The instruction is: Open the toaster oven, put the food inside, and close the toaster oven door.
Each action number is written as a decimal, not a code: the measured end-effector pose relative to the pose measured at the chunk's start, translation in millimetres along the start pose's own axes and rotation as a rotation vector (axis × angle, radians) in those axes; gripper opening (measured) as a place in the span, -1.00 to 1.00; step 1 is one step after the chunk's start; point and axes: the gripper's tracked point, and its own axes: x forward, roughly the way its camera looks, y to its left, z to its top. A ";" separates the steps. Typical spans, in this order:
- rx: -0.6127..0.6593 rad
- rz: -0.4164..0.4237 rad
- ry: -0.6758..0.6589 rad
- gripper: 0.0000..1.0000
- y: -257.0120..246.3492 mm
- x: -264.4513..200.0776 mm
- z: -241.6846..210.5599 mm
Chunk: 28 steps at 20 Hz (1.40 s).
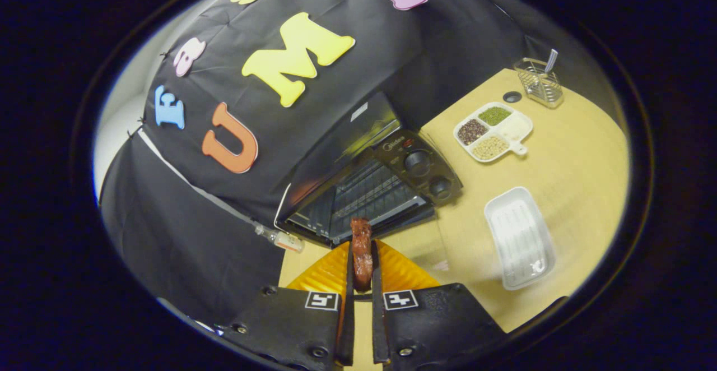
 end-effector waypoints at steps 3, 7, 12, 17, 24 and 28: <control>0.079 0.004 -0.045 -0.68 17.5 36.6 -6.8; 0.180 -0.003 -0.125 -0.68 26.1 81.9 -6.5; 0.288 -0.052 -0.215 -0.68 17.4 133.3 -5.9; 0.335 -0.093 -0.275 -0.68 13.4 177.1 1.5; 0.318 -0.137 -0.312 -0.68 4.9 204.9 8.9; 0.227 -0.169 -0.302 -0.65 2.0 208.1 6.3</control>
